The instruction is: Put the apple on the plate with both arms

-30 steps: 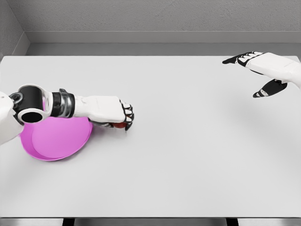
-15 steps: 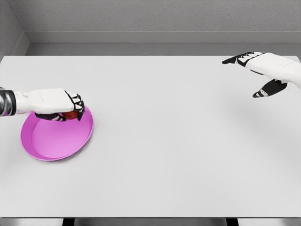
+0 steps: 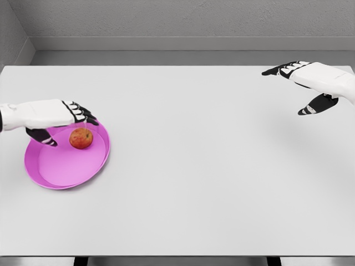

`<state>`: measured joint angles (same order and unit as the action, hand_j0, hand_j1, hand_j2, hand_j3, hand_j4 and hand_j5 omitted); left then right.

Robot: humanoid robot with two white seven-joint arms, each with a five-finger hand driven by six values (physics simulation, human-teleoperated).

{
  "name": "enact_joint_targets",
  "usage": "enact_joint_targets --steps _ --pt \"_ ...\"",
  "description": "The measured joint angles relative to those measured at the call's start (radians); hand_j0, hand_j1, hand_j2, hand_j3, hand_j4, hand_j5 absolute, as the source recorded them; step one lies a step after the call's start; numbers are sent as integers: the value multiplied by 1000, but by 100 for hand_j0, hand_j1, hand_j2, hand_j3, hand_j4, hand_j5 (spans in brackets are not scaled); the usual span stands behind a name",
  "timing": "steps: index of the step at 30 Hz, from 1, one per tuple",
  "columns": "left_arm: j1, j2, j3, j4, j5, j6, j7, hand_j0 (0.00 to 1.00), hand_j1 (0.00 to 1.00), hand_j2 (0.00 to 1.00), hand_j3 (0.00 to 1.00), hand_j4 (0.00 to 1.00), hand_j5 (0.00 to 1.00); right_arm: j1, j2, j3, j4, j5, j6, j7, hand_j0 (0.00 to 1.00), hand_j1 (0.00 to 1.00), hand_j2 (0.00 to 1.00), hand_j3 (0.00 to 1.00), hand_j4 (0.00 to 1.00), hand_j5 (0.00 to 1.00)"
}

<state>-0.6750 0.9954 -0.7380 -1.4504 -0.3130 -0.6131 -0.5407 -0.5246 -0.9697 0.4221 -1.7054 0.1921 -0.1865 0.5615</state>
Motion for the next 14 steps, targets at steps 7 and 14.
enact_joint_targets --steps 7,14 --pt "3 -3 46 51 118 0 1 100 100 100 100 100 100 0 0 0 1 0 0 0 100 100 100 100 100 100" --pt "3 -6 59 68 135 0 2 100 100 100 100 100 100 2 0 0 0 0 0 0 100 100 100 100 100 100"
